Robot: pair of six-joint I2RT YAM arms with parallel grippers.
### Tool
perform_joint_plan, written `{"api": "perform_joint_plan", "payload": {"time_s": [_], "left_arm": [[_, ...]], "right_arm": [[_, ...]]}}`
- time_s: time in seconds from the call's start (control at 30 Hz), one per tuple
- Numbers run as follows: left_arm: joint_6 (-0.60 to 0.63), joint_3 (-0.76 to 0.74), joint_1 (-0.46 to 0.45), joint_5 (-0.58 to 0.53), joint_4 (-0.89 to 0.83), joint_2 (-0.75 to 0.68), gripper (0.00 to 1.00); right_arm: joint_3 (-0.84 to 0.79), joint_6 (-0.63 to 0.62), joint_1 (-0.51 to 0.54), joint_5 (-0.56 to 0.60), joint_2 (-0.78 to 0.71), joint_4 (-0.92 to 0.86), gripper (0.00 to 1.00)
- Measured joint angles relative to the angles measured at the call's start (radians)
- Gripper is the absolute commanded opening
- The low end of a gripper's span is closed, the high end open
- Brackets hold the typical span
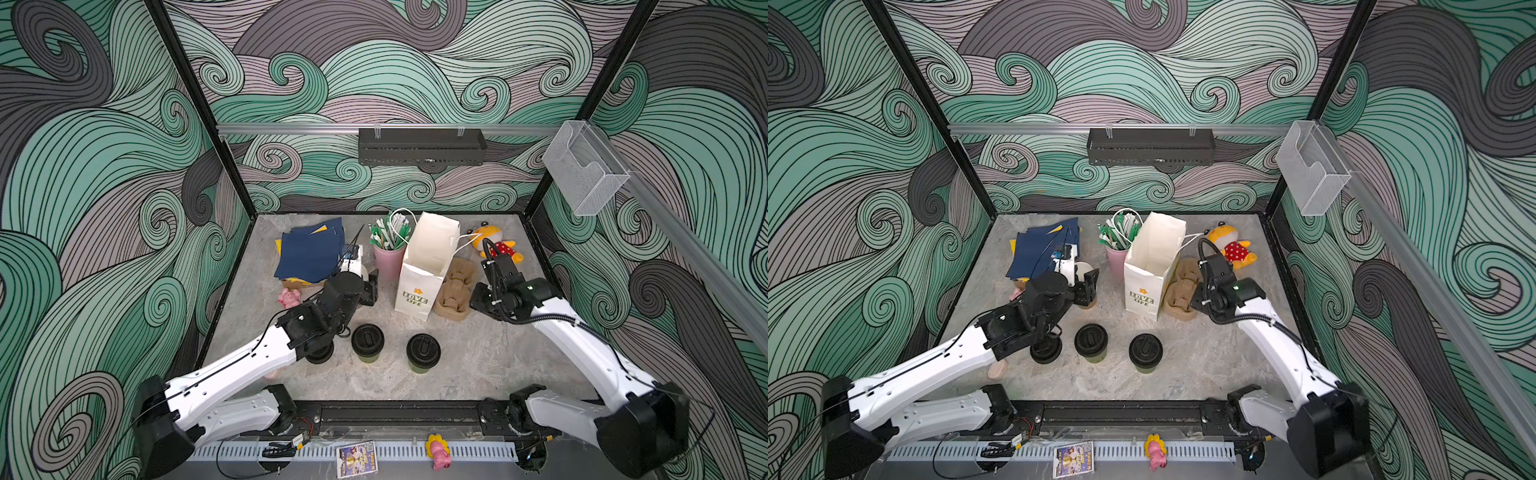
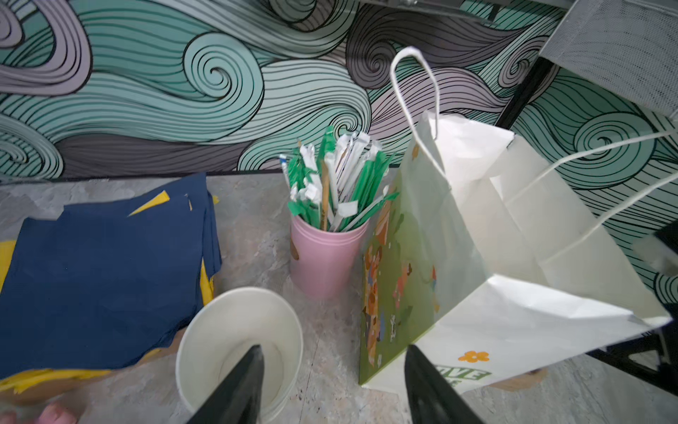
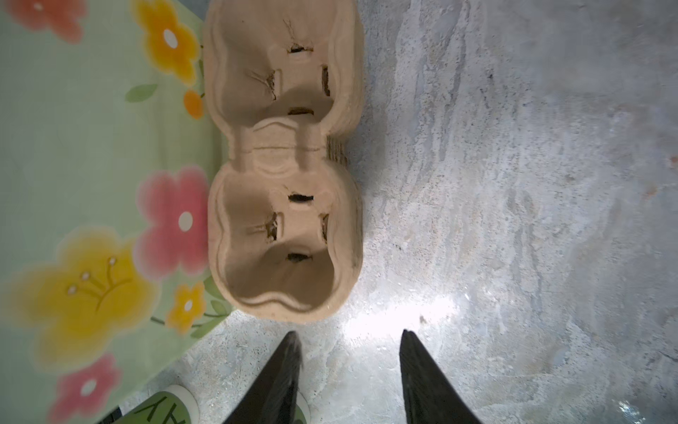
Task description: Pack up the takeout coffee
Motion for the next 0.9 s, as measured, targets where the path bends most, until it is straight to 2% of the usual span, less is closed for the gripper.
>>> {"api": "perform_joint_plan", "payload": {"time_s": [0.2, 0.43, 0.57, 0.9], "left_arm": [[0.024, 0.237, 0.011, 0.024, -0.021, 0.146, 0.73], [-0.086, 0.475, 0.056, 0.073, -0.144, 0.253, 0.8], [-0.141, 0.519, 0.105, 0.13, -0.19, 0.298, 0.82], [-0.195, 0.547, 0.163, 0.212, -0.219, 0.378, 0.83]], "right_arm": [[0.059, -0.027, -0.088, -0.137, 0.126, 0.001, 0.46], [0.086, -0.006, -0.168, -0.196, 0.073, -0.04, 0.46], [0.071, 0.003, -0.179, -0.209, 0.081, -0.04, 0.5], [0.075, -0.105, -0.179, -0.263, 0.294, -0.019, 0.54]]}}
